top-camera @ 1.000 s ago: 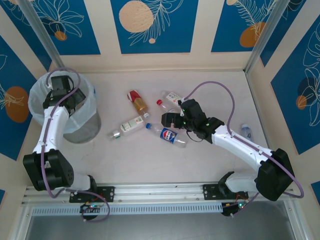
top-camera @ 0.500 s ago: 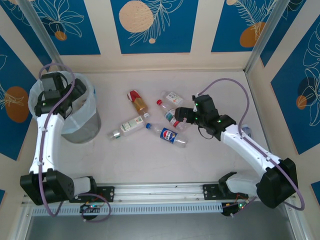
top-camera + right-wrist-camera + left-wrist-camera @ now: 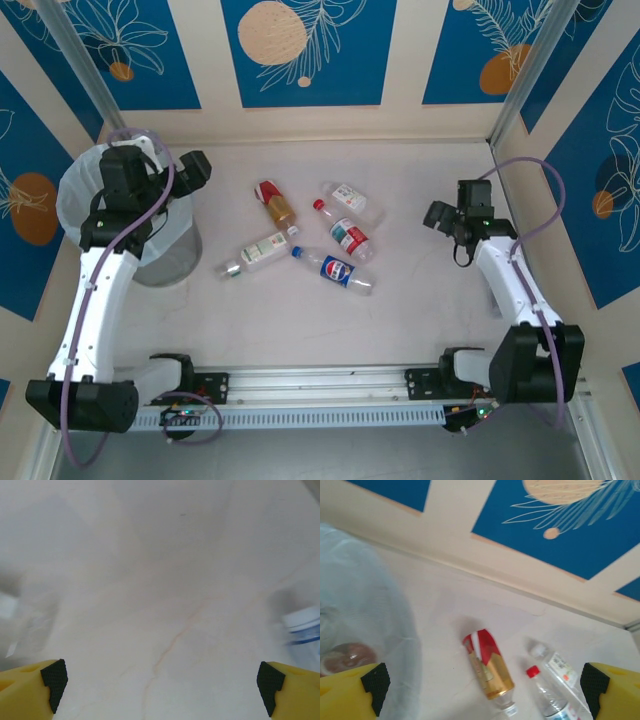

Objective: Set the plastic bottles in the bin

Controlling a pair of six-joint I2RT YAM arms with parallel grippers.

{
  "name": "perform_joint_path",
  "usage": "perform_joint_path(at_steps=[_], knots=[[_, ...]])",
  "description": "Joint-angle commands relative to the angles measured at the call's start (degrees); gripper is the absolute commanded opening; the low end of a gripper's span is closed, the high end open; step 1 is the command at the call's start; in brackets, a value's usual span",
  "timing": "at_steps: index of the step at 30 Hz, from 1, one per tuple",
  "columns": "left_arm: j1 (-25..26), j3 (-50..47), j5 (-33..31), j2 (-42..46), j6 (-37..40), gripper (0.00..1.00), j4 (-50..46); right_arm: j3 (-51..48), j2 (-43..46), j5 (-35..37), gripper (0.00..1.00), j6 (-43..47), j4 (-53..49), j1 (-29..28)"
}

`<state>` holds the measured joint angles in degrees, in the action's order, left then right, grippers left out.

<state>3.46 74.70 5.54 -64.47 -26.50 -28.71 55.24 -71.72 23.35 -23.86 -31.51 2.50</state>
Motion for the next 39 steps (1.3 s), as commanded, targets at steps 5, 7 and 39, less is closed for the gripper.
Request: perform_joint_path(at_steps=[5,7,39], knots=[[0.64,-3.15,10.19,0.72,-1.26,0.99,7.53,3.58,-6.97,3.14,1.00,4.96,-3.35,10.44],[0.94,-2.58,12.93,-0.37,-1.13,0.99,7.47,3.73,-8.94,5.57,1.00,5.78,-3.33,12.44],[15.34,3.58,5.85,-9.96,0.65,0.99,5.50,9.42,-29.72,-8.93,0.88,15.25,-13.74,19.79]])
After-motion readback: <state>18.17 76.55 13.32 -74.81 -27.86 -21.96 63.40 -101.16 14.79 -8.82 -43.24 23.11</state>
